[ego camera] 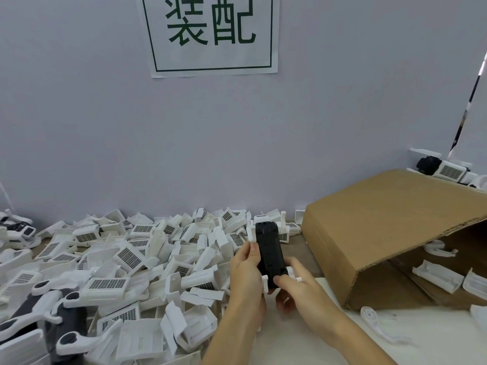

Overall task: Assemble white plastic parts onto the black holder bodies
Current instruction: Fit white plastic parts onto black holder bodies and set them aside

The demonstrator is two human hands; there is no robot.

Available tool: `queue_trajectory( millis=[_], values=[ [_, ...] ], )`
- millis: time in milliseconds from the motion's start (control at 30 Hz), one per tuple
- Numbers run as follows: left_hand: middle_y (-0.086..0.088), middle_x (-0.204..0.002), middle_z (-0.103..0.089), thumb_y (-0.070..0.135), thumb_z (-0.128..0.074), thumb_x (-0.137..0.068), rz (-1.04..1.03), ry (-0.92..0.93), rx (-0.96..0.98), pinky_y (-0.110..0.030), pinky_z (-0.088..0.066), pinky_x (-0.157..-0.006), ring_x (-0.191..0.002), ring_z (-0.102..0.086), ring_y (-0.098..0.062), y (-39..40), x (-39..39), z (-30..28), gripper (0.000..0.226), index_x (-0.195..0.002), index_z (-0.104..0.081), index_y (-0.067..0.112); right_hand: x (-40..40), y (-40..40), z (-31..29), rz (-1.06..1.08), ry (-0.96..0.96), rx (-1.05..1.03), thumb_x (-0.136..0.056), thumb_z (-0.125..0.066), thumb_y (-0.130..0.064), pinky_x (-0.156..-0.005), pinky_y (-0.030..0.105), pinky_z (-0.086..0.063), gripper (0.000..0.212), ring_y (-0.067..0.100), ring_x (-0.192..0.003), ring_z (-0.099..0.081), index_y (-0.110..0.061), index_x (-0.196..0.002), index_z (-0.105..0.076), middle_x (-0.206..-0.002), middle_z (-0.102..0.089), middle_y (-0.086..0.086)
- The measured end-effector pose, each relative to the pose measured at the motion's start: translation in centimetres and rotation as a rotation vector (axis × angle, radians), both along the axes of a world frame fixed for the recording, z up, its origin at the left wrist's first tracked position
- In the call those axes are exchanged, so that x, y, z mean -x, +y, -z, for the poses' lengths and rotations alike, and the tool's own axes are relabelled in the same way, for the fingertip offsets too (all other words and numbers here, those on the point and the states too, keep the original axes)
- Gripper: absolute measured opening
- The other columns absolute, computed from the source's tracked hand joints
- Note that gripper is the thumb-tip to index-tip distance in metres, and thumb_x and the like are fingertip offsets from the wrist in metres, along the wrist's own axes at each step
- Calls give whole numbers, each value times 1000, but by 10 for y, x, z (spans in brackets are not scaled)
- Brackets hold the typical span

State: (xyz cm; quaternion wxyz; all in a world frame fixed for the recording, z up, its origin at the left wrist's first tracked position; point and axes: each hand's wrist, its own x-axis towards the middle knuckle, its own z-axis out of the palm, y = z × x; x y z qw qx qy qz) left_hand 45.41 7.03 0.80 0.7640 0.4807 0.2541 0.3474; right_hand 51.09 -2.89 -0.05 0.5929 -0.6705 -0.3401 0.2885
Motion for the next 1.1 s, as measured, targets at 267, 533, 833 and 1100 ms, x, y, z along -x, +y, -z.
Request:
queue_trajectory(
  millis=[267,533,833,1100],
  values=[
    [-19,-115,-72,27,-46,-107,-4,-6,4,-29,-40,-52,-101,-61,-35,0,0,-2,29,-114,-70,12,0,0,0,-18,-8,-10,-97,-52,-17,-55,28,-46,23,18,-59,-57,-31,-114,-54,-74,-70,-1],
    [-26,-114,-69,24,-45,-108,-8,-30,-11,-30,-39,-53,-91,-57,-32,1,-1,0,30,-105,-70,7,-3,-1,3,-36,-1,-23,-96,-49,-8,-57,30,-47,30,20,-62,-58,-30,-115,-55,-75,-70,1],
    [-26,-119,-68,27,-47,-107,-8,-22,18,-28,-39,-48,-91,-56,-33,0,-1,1,29,-113,-69,9,-1,0,1,-17,-20,-3,-97,-49,-9,-56,29,-50,29,18,-60,-60,-33,-113,-56,-75,-70,-1],
    [-29,-113,-68,28,-45,-108,-1,-54,2,-25,-36,-41,-71,-59,-28,0,2,-1,33,-109,-70,7,2,-2,1,-26,-26,-4,-100,-50,-16,-58,28,-48,25,16,-62,-60,-36,-112,-57,-76,-68,-2]
  ],
)
